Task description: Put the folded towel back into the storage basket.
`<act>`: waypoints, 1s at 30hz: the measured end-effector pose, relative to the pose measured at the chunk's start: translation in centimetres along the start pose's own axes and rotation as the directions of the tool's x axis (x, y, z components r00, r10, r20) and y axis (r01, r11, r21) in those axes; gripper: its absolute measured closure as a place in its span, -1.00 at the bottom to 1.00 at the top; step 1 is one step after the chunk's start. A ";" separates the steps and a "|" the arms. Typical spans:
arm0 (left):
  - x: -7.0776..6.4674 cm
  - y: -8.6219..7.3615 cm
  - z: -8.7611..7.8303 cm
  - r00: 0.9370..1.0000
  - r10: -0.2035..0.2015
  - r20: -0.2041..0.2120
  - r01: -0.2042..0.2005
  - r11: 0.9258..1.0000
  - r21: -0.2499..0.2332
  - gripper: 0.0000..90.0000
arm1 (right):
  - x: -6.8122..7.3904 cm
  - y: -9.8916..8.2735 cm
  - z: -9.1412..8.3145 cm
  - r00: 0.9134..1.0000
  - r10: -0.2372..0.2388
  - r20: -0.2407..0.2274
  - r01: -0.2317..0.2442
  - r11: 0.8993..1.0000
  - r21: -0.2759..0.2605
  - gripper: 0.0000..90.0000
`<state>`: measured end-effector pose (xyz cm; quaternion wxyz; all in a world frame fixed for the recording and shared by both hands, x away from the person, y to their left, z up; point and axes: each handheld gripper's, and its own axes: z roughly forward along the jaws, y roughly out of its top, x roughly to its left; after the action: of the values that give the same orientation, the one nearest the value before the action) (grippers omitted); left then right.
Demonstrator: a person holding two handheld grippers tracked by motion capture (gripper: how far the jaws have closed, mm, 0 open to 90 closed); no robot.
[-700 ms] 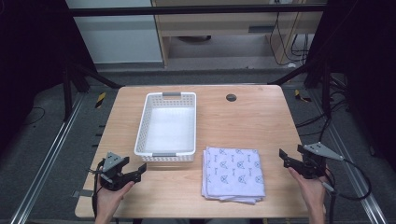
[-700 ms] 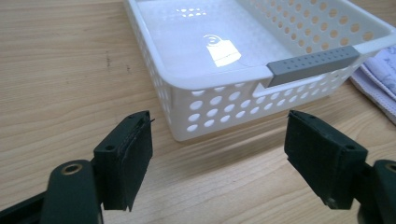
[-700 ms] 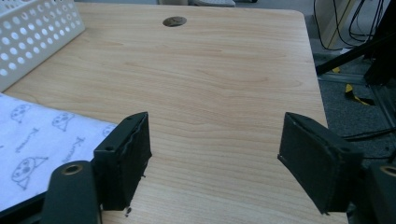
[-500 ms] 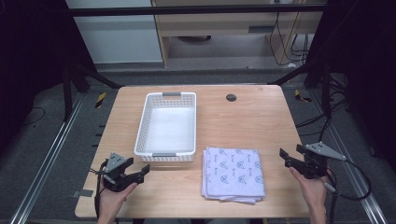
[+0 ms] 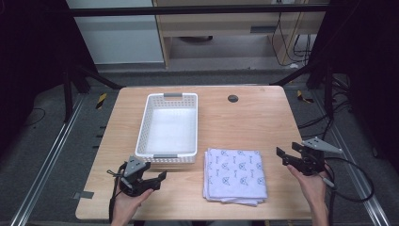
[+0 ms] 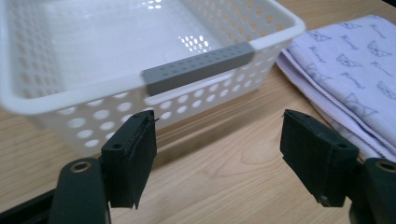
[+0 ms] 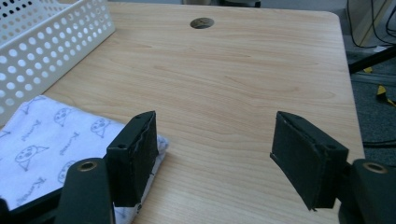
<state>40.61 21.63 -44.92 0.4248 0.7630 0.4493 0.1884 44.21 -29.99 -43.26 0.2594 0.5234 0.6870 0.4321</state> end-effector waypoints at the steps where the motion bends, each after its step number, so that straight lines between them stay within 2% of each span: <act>1: -0.7 0.2 0.4 1.000 0.013 0.015 -0.013 1.000 0.007 -0.41 | 0.1 0.2 0.2 1.000 -0.010 -0.001 0.010 1.000 0.002 -0.30; 2: -0.7 0.2 0.4 1.000 0.013 0.015 -0.013 1.000 0.007 -0.41 | 0.1 0.2 0.2 1.000 -0.010 -0.001 0.010 1.000 0.002 -0.30; 5: -2.0 0.8 1.0 0.999 0.020 0.044 -0.020 1.000 0.001 -0.41 | 0.9 1.0 0.6 0.999 -0.021 -0.028 0.021 1.000 0.004 -0.30; 6: -2.0 0.8 1.0 0.999 0.020 0.044 -0.020 1.000 0.001 -0.41 | 1.0 1.2 0.7 0.999 -0.021 -0.031 0.021 1.000 0.003 -0.30; 8: -2.9 1.2 1.6 0.998 0.032 0.052 -0.032 0.999 -0.001 -0.40 | 1.3 1.5 0.9 0.999 -0.022 -0.038 0.022 1.000 0.001 -0.30; 9: -2.9 1.2 1.6 0.998 0.032 0.052 -0.032 0.999 -0.001 -0.40 | 1.3 1.5 0.9 0.999 -0.022 -0.038 0.022 1.000 0.001 -0.30; 13: -4.5 2.3 2.6 0.998 0.052 0.043 -0.052 0.999 -0.017 -0.40 | 1.7 1.9 1.5 0.999 -0.015 -0.051 0.016 1.000 0.000 -0.30; 16: -5.1 2.6 2.9 0.997 0.054 0.047 -0.053 0.998 -0.025 -0.41 | 1.8 2.0 1.7 0.998 -0.019 -0.057 0.019 1.000 0.003 -0.30; 19: -6.5 2.8 3.5 0.995 0.086 0.048 -0.085 0.996 -0.016 -0.41 | 1.8 2.1 1.9 0.997 -0.024 -0.069 0.025 1.000 0.004 -0.30; 21: -7.1 2.8 3.8 0.994 0.092 0.052 -0.091 0.996 -0.013 -0.41 | 1.8 2.0 2.1 0.997 -0.024 -0.073 0.024 1.000 0.002 -0.29; 26: -7.7 2.7 4.2 0.995 0.070 0.066 -0.069 0.998 -0.014 -0.41 | 2.1 1.7 2.5 0.995 -0.024 -0.094 0.025 1.000 0.008 -0.29; 27: -7.9 2.6 4.3 0.996 0.057 0.072 -0.056 0.998 -0.023 -0.40 | 2.2 1.5 2.7 0.995 -0.029 -0.097 0.032 0.999 0.026 -0.28; 30: -8.4 2.1 4.7 0.995 0.039 0.091 -0.036 0.999 -0.029 -0.39 | 2.3 1.2 2.8 0.995 -0.032 -0.096 0.036 0.999 0.036 -0.28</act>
<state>40.42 11.78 -45.04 0.4519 0.7733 0.4121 0.1672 46.33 -26.86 -43.35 0.2239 0.4952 0.7153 0.4393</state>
